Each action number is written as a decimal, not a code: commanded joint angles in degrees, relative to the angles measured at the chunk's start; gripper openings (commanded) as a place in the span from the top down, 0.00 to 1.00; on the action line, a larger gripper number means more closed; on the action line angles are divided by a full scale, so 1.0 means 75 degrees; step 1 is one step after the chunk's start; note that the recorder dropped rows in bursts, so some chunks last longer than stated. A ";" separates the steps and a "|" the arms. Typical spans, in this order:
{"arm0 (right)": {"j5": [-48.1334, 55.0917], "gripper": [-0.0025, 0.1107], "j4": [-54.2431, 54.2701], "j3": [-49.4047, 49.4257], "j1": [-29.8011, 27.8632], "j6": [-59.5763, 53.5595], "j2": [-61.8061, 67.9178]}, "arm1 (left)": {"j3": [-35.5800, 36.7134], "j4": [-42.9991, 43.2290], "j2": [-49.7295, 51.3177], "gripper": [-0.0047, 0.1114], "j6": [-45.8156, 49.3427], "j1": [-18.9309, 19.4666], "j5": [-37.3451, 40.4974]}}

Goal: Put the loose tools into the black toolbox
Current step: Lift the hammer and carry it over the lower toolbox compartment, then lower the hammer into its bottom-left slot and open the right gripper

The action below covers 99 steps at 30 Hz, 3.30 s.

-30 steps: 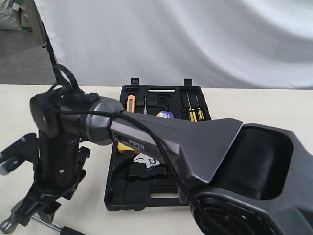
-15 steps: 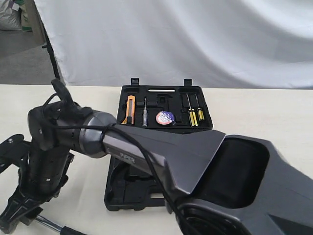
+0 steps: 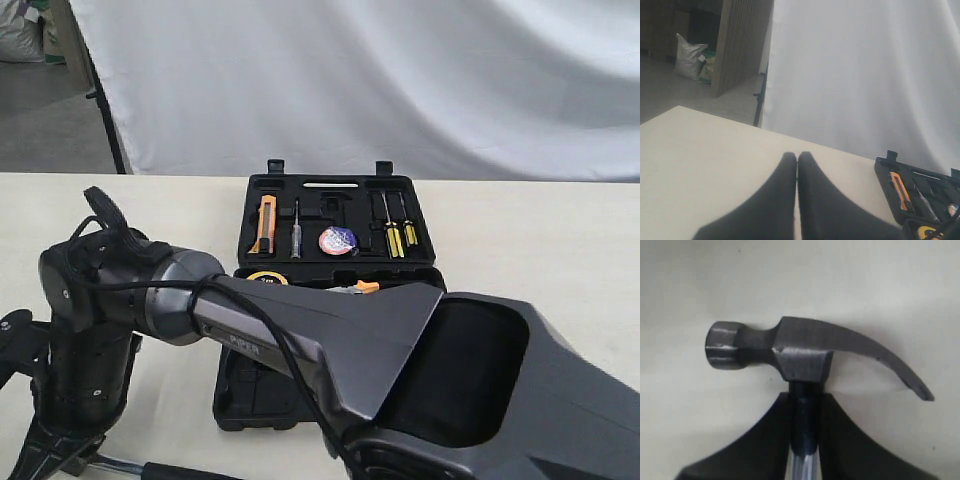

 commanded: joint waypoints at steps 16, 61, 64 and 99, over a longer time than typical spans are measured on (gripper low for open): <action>0.0826 0.98 -0.1864 0.1347 -0.0876 0.0352 -0.3119 | -0.0020 0.0034 -0.0024 0.95 -0.0037 0.0193 -0.0055; -0.1436 0.98 -0.0754 0.4773 -0.2315 -0.4118 -0.2919 | -0.0020 0.0034 -0.0024 0.95 -0.0037 0.0193 -0.0055; -0.1436 0.98 -0.0928 0.4773 -0.2299 -0.4118 -0.2907 | -0.0020 0.0034 -0.0024 0.95 -0.0037 0.0193 -0.0055; -0.0029 0.34 -0.1251 0.3816 -0.2299 -0.3452 -0.3063 | -0.0020 0.0034 -0.0024 0.95 -0.0037 0.0193 -0.0055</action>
